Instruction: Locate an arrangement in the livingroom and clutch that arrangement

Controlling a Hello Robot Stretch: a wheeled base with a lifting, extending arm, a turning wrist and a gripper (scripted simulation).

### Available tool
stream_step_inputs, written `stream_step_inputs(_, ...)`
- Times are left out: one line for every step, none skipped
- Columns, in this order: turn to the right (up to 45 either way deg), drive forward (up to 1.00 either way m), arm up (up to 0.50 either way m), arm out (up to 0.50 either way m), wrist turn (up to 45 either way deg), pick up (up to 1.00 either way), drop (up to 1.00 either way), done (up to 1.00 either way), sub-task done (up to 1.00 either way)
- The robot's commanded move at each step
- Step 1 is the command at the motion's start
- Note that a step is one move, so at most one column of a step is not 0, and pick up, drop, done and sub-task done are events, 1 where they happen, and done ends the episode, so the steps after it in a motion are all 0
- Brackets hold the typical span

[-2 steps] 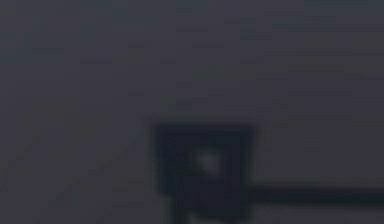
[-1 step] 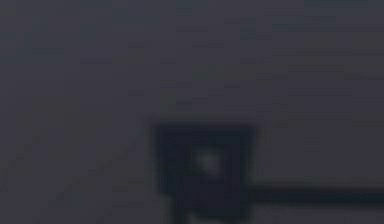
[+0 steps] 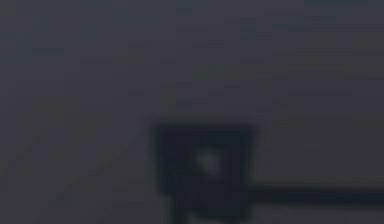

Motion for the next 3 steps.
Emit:
stream_step_inputs(0.0, 0.00, 0.00, 0.00, 45.0, 0.00, 0.00, 0.00, 0.00)
stream_step_inputs(0.0, 0.00, 0.00, 0.00, 12.0, 0.00, 0.00, 0.00, 0.00)
stream_step_inputs(0.0, 0.00, -0.30, 0.00, 0.0, 0.00, 0.00, 0.00, 0.00)
